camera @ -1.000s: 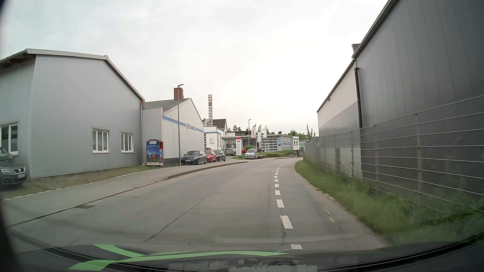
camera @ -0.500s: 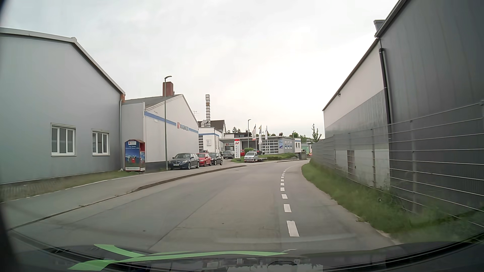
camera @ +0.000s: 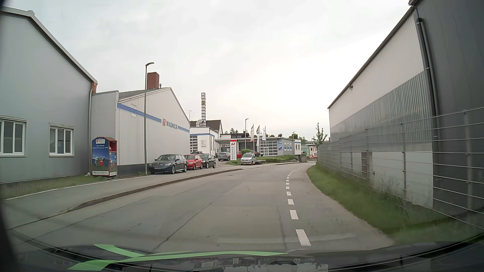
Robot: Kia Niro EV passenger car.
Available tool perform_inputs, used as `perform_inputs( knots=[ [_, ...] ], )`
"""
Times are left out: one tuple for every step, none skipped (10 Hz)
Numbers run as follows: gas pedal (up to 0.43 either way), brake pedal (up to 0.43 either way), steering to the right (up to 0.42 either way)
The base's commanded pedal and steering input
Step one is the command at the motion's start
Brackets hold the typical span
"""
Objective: Follow the waypoints while adhering to traffic rules and regulations
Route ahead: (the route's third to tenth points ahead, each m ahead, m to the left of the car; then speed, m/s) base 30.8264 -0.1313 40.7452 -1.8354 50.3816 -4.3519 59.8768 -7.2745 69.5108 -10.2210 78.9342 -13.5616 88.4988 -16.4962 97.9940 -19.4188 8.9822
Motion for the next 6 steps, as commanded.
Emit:
perform_inputs(
  knots=[
    [0.067,0.000,0.005],
    [0.067,0.000,0.005],
    [0.067,0.000,0.006],
    [0.067,0.000,0.007],
    [0.067,0.000,0.009],
    [0.067,0.000,0.009]
  ],
)
